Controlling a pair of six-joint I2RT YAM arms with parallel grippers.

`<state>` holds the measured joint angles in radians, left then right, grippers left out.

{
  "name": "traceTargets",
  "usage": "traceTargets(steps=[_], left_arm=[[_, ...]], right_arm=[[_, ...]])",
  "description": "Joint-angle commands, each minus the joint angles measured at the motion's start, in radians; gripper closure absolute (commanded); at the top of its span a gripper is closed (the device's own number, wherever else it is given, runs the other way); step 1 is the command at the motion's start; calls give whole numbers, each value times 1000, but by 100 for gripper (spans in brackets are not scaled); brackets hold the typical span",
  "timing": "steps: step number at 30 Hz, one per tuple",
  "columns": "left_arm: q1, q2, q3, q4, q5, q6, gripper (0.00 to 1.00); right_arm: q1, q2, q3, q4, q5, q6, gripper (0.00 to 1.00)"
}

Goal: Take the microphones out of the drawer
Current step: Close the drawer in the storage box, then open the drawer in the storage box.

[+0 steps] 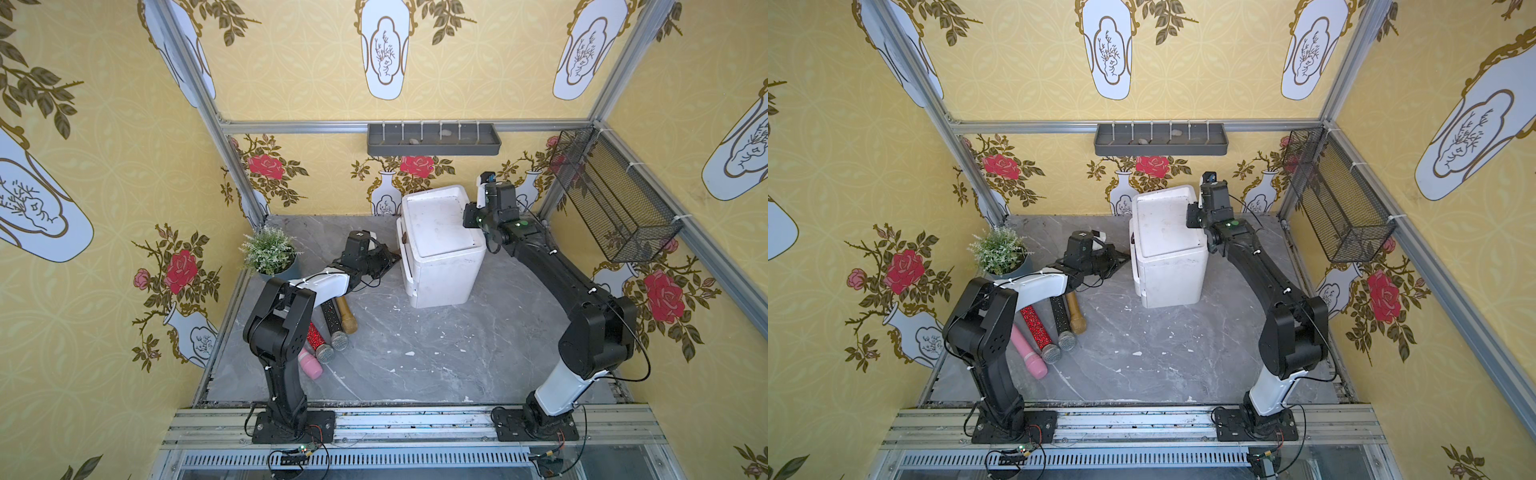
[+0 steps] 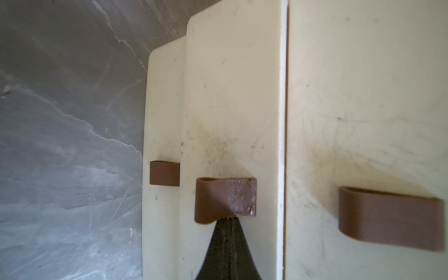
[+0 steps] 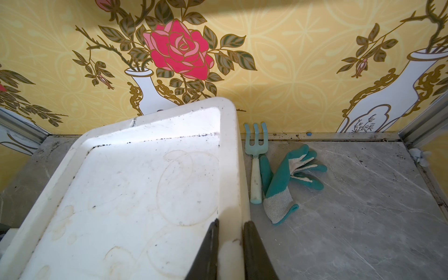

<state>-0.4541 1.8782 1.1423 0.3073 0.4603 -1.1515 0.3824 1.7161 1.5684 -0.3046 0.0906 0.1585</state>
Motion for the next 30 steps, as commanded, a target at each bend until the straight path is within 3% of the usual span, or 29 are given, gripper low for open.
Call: traceTargets(steps=[1,17,19,24,30], left_arm=[[-28,23,11,81,22,-33,100],[-94,83,-7,268,27,-145,100],[-88,64,-34,268,21,-140,93],[-71,5,-123,270,-32,-139,63],[-54,-9,-240,381,-99,-208,54]], right_arm=[[-13,13,-15,-280,-10,-23,100],[-73,-23,-13,-310,-34,-103,100],[-73,-23,-15,-310,-35,-106,100],[-73,-18,-19,-312,-39,-103,100],[-73,-16,-12,-311,-57,-94,100]])
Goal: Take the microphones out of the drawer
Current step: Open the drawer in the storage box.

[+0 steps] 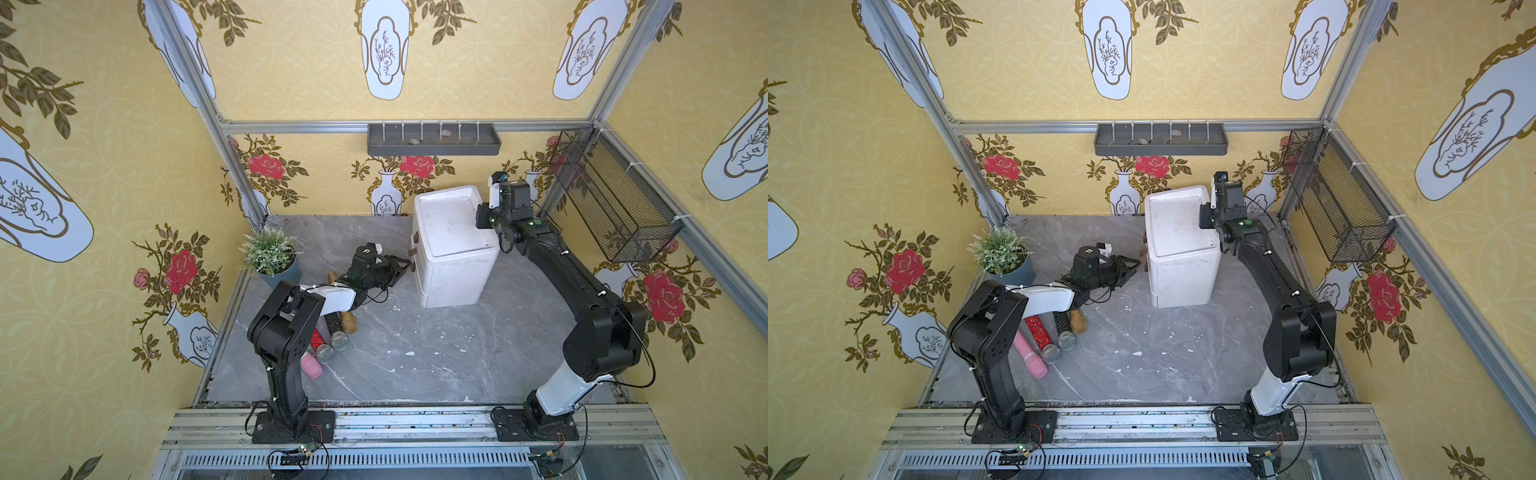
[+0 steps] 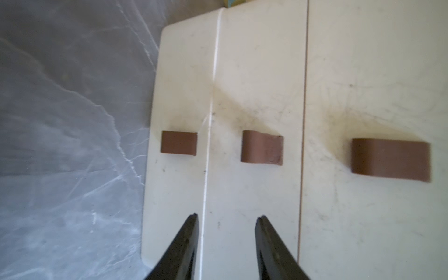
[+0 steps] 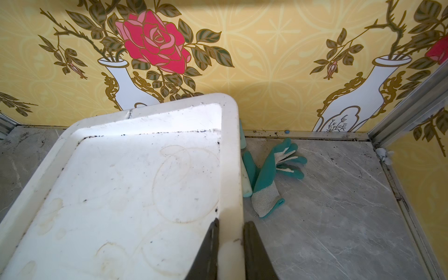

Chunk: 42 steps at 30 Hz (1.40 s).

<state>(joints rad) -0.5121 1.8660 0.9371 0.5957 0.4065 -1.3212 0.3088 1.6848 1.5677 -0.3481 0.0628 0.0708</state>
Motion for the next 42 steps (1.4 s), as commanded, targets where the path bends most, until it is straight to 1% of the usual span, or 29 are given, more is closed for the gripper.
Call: traceTargets(steps=[1,5,8,10,16,23,36,42], left_arm=[[6,8,-45,114,-55,-48,53],[8,64,-64,225,-71,-114,53],[9,134,-51,315,-67,-167,53],[9,166,-39,340,-73,-185,52],[9,217,-8,353,-106,-188,51],[7,311,46,439,-118,-254,49],[-20,382,121,448,-131,-288,48],[-23,414,126,498,-143,-330,48]], right_arm=[[1,13,-10,-267,-32,-5,100],[1,15,-7,-265,-41,-1,100],[1,19,-8,-265,-44,-2,100],[1,22,-9,-265,-45,-2,100],[1,21,-5,-259,-60,0,100],[5,24,0,-266,-70,3,100],[6,26,-3,-264,-70,6,100],[6,26,-10,-263,-66,6,100]])
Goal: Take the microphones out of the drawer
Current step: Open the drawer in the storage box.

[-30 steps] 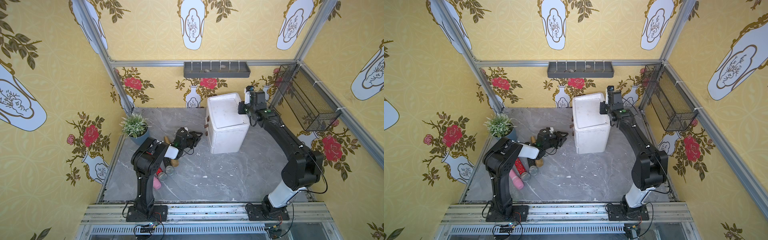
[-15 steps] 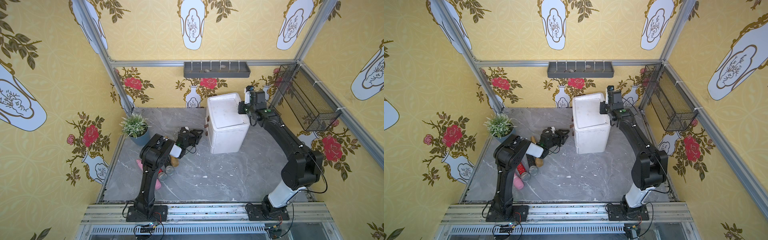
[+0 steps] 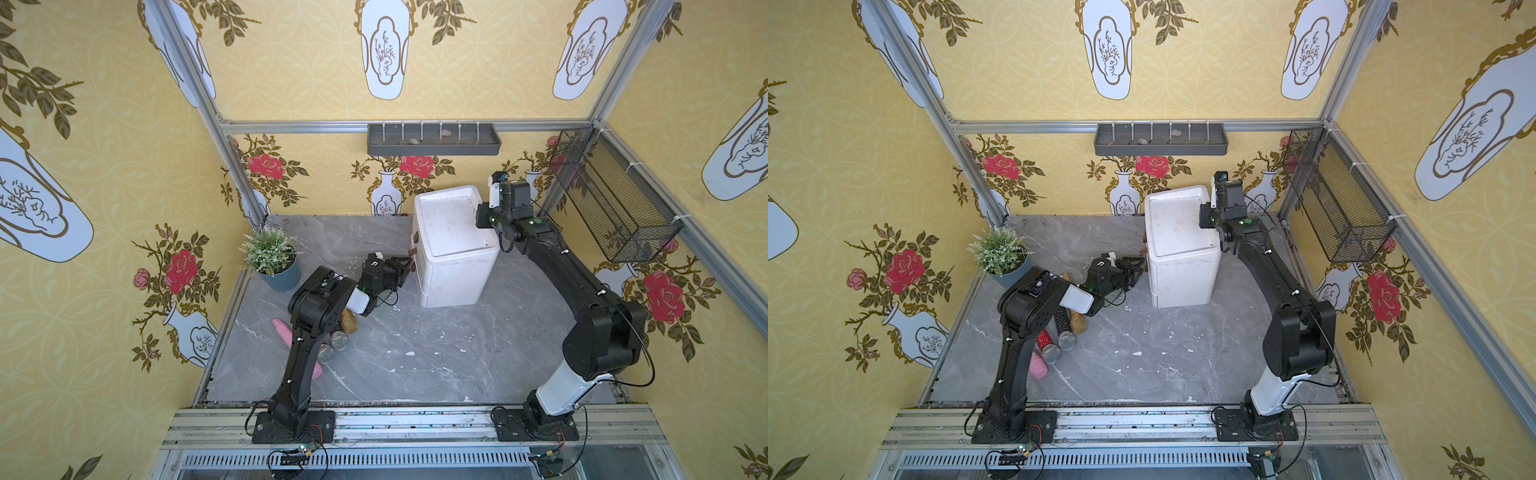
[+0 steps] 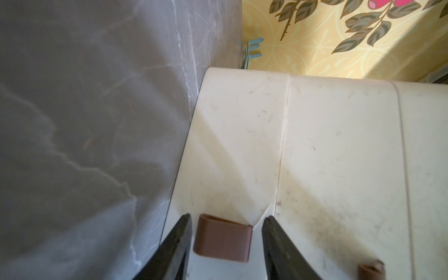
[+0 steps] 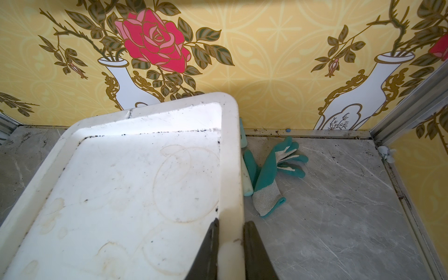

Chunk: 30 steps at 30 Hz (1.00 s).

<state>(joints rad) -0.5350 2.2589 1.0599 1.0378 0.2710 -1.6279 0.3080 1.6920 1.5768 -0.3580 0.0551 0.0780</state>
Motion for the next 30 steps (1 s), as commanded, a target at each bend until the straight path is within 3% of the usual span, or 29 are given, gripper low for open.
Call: traceTargets(steps=[1,18,30], left_arm=[[-3,30,4,69,-10,-35,48],[-31,71,44,141,-24,-99,54],[-30,80,22,189,-34,-107,100]], right_arm=[[6,19,-20,-253,-57,-1,100],[8,21,-20,-254,-52,-1,100],[10,22,-24,-255,-48,-1,100]])
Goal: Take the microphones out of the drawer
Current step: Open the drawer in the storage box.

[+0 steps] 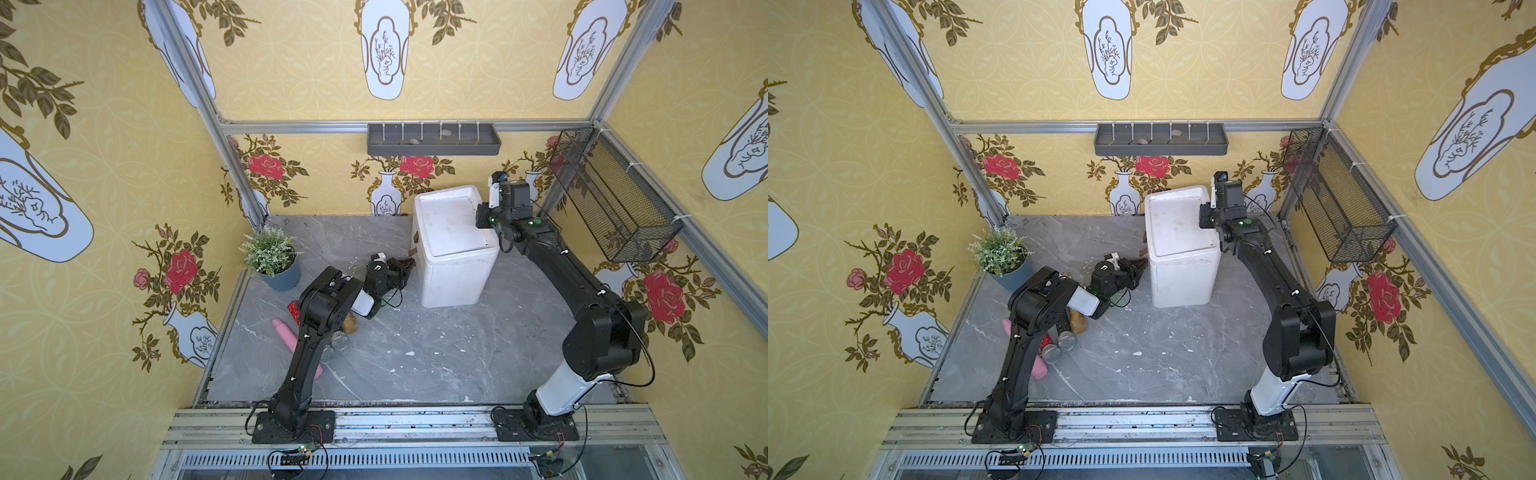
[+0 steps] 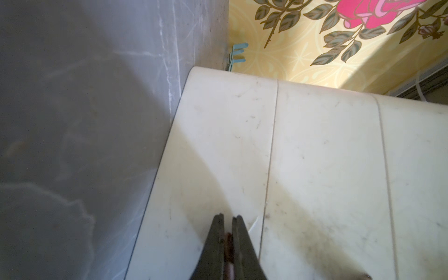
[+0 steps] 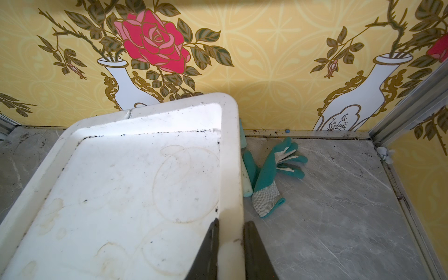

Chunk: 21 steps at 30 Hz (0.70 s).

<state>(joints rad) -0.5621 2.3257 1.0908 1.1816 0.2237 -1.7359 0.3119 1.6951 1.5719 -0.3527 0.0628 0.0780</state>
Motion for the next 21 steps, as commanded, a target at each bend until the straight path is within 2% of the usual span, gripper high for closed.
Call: traceTargets(steps=[1,21], left_arm=[[-1,14,-15,47,11,1,100],[83,-105,-251,110,-10,45,100]], right_arm=[[7,18,-21,-260,-54,0,100],[6,27,-17,-259,-50,4,100]])
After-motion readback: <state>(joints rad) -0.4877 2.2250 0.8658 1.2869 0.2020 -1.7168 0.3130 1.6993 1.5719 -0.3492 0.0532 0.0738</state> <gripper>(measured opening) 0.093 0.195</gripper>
